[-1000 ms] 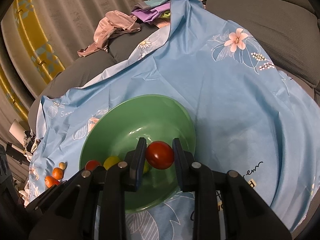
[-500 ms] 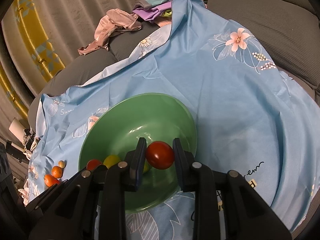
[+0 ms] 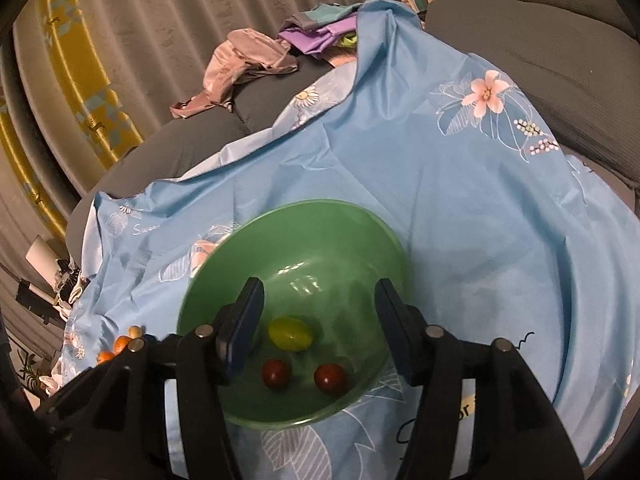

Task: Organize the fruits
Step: 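Move the right tool back toward the remaining red tomato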

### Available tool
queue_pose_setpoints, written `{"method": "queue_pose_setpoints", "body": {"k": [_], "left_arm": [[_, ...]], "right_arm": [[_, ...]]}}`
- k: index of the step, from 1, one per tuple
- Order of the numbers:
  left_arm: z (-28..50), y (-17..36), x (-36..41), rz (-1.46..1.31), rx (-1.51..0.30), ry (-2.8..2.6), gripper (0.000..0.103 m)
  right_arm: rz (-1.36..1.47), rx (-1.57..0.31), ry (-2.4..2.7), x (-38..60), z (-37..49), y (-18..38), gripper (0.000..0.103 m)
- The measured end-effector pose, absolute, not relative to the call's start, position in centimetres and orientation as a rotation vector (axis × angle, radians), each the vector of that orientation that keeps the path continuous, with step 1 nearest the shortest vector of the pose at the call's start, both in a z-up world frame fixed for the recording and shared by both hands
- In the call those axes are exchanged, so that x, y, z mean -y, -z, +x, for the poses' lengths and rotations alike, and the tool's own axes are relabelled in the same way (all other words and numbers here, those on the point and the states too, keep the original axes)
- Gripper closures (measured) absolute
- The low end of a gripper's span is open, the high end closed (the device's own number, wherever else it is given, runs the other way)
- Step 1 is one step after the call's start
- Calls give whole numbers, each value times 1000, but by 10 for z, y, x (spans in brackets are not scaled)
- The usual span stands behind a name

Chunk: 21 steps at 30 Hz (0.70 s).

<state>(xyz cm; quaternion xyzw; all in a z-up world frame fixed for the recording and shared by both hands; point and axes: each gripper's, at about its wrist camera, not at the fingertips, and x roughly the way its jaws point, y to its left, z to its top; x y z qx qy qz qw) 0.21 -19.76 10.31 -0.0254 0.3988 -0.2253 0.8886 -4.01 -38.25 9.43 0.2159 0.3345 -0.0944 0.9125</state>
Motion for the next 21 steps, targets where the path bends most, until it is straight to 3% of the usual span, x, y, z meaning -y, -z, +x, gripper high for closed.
{"method": "queue_pose_setpoints", "body": {"k": [8,10,14,18,21], "left_arm": [[3,-120,123,-79,-809,338,63],[4,-124,100,-100,-804,289,63],[5,-130,51,-81,-770,156,62],[10,-118,-2,-153,-776,41,51],[20,-101,-26,-200,-804,-22,51]], "right_arm": [[410,-686,117,357,-34,-103,43],[395,-684,102,348,-32,-106,38],[351,-675,38,322,-29,-114,37],[319,-684,-25,296,-21,-115,37],[287,-703,-62,274,-15,-112,37]]}}
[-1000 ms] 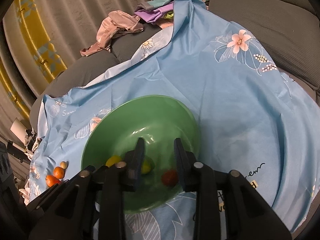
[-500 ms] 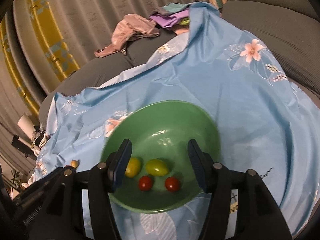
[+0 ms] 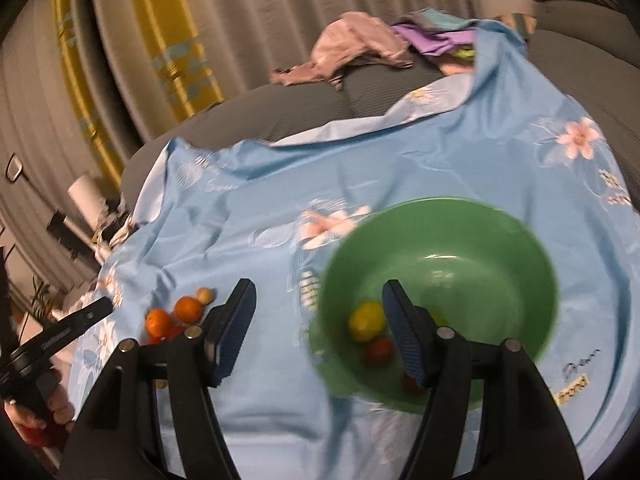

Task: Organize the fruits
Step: 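Move the right tool back toward the remaining red tomato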

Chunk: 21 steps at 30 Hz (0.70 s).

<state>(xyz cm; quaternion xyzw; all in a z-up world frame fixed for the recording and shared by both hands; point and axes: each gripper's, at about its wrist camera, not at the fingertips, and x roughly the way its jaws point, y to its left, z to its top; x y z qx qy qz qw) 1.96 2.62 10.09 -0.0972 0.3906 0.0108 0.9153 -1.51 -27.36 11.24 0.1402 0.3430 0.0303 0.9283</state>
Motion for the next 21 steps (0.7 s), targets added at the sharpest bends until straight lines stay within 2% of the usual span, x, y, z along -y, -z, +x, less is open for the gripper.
{"method": "queue_pose_setpoints", "body": {"k": [8,12,14,16,17,19,21], "left_arm": [[43,-67,-72,-296,-913,-49,51],[48,-61,-77,-333,-935,-25,51],[48,-60,-78,-335,-923,-4,51],[49,-57,-78,-328,-929,-5,51],[49,-55,-78,-328,-932,4,52],[49,-53,-75,-313,-942,27,62],[50,-53,-73,-294,-944,40,70]], "right_arm": [[187,-818,-240,199,18,-94,37],[232,-966,-409,162,52,-79,40],[224,-1003,-439,144,67,-72,44],[204,-1039,-455,125,82,-63,56],[201,-1062,-465,117,89,-58,58],[207,-1099,-493,105,99,-44,66],[226,-1127,-512,100,102,-34,68]]}}
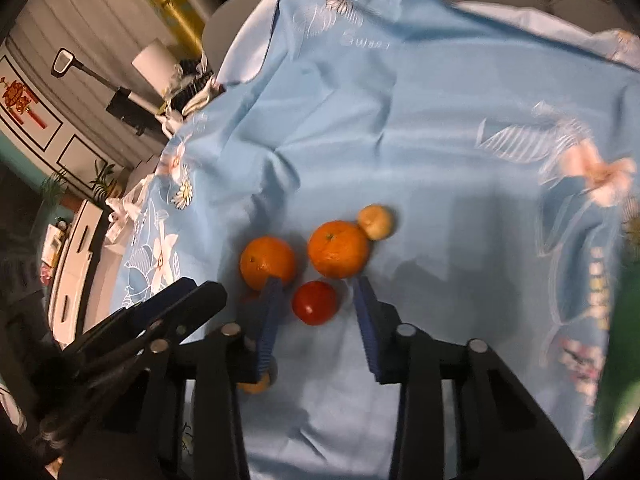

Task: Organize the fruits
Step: 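Move the right tool back toward the remaining red tomato, then close the right tool on the red tomato beside the oranges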

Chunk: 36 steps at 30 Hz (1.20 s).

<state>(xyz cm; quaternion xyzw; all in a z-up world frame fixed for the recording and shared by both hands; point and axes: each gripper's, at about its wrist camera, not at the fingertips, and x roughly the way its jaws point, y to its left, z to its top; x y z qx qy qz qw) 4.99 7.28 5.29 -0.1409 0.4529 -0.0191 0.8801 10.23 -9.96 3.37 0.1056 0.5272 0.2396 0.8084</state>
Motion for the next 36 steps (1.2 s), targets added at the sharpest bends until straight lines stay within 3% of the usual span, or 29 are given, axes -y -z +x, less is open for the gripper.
{"method": "queue_pose_setpoints", "body": {"k": [10,36], "left_arm": [[52,-44,-80,-315,-987,56,72],[68,-9,-44,-163,-1080,-29,72]], "right_arm": [[202,-1210,-530,74,106,1,70],[247,-1037,-421,133,80,-47,71]]}}
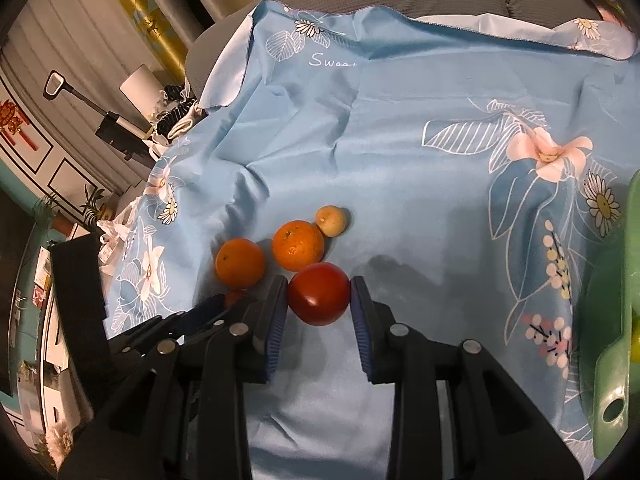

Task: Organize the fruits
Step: 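Close the right tool on the red tomato beside the oranges, then lift the tomato with the right tool toward the green bowl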

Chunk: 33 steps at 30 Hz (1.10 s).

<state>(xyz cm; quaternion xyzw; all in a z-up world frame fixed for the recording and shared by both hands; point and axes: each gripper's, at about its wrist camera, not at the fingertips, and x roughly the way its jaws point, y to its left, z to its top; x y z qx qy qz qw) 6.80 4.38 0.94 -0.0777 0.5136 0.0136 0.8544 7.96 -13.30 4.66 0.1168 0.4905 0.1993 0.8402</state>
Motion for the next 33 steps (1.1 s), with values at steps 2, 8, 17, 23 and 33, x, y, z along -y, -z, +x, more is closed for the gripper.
{"method": "queue_pose_setpoints", "body": {"k": [2,8,17,23,33], "left_arm": [[70,-7,-43,-168,-1082,-29,72],[70,-6,-40,-182,-1057,-42,74],[57,-32,-43,-208,-980,-34,74],[42,-59,-38,-207,-895,1,74],[23,-92,-30,-190,-780,32,74]], "right_arm": [[247,-1035,-422,133,79,-46,71],[243,-1034,-413,133,78,-45,71],[240,-999,-403,138,71,-56,71],[244,-949,-401,145,62,-71,71],[244,-842,-377,163,42,-103,71]]}}
